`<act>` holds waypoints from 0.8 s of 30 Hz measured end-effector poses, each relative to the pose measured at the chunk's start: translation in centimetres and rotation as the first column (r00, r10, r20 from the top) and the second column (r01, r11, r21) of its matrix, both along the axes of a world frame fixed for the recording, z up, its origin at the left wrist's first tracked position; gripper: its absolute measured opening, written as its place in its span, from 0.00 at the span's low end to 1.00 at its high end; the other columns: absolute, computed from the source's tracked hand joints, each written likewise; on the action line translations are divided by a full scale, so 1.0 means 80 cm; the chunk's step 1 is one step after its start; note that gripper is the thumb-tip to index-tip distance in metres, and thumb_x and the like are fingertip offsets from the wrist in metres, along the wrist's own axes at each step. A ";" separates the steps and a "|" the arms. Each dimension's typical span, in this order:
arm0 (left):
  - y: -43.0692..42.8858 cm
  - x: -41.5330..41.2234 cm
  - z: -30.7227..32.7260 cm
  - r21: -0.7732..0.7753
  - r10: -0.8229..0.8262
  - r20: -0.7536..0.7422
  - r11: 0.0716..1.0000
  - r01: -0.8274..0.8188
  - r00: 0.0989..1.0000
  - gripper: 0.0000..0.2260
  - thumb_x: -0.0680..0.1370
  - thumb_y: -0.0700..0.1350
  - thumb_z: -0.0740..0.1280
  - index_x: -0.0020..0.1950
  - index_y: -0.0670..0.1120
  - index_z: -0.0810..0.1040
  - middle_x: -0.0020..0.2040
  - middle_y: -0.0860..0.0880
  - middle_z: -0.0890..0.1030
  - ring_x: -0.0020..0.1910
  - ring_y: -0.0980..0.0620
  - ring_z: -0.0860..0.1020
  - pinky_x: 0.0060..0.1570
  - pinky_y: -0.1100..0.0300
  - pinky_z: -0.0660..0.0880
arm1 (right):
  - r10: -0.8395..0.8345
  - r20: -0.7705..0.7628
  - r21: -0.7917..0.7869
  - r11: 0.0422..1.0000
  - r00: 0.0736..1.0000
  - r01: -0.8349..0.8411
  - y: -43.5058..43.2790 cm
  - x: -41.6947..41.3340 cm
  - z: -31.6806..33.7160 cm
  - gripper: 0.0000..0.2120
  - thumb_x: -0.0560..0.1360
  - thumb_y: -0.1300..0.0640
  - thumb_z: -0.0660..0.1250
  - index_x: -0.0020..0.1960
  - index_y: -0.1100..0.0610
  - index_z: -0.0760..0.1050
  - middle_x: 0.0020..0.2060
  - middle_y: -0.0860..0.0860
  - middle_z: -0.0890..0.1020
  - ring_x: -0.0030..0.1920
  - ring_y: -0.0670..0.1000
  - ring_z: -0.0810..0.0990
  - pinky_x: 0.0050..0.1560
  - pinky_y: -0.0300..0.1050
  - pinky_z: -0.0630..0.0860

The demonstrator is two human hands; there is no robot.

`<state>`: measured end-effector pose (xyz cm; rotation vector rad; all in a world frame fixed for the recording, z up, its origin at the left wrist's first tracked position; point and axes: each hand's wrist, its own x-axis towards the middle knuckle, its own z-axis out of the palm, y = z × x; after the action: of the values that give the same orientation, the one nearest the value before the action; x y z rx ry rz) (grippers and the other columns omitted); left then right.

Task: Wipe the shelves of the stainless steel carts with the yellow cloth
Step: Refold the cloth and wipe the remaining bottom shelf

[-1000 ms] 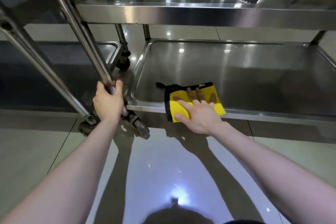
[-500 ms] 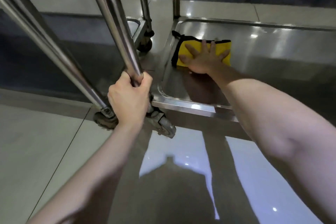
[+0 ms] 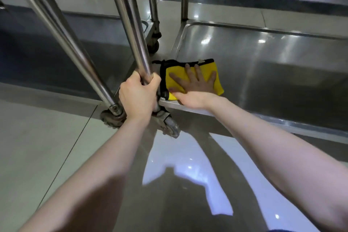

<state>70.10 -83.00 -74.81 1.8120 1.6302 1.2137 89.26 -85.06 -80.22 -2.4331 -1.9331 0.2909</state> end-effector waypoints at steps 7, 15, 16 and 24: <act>-0.007 0.000 0.011 -0.103 -0.030 -0.067 0.994 0.023 0.997 0.15 0.78 0.58 0.68 0.45 0.46 0.79 0.39 0.46 0.83 0.46 0.36 0.82 0.52 0.43 0.79 | 0.207 0.118 0.138 0.965 0.971 -0.222 -0.121 -0.004 0.014 0.33 0.85 0.39 0.62 0.84 0.31 0.50 0.87 0.48 0.54 0.87 0.58 0.50 0.79 0.78 0.51; -0.029 0.014 0.019 -0.223 0.141 -0.241 0.955 -0.196 0.960 0.32 0.81 0.66 0.67 0.70 0.40 0.69 0.65 0.36 0.81 0.63 0.31 0.81 0.59 0.39 0.77 | 0.174 0.085 0.181 0.966 0.981 -0.186 -0.237 0.088 0.020 0.38 0.80 0.61 0.70 0.83 0.37 0.62 0.79 0.48 0.70 0.83 0.58 0.63 0.78 0.72 0.60; -0.038 0.017 0.017 -0.257 0.150 -0.244 0.943 -0.213 0.958 0.33 0.81 0.67 0.67 0.68 0.40 0.69 0.64 0.35 0.82 0.62 0.31 0.81 0.59 0.39 0.76 | 0.143 0.082 0.175 0.972 0.986 -0.156 -0.254 0.099 0.020 0.39 0.79 0.63 0.70 0.83 0.38 0.63 0.78 0.49 0.70 0.83 0.58 0.63 0.78 0.72 0.59; -0.098 0.053 0.043 -0.643 -0.577 -0.222 0.693 0.327 0.786 0.17 0.83 0.57 0.69 0.46 0.44 0.82 0.35 0.47 0.87 0.34 0.45 0.88 0.41 0.41 0.87 | -0.087 -0.245 -0.057 0.995 0.966 0.075 -0.266 0.115 0.122 0.36 0.76 0.67 0.62 0.79 0.39 0.72 0.72 0.52 0.79 0.70 0.59 0.77 0.66 0.53 0.77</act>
<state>74.35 -90.85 -71.37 1.9489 1.3723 0.0688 98.49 -106.31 -70.44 -2.3630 -1.7373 0.6125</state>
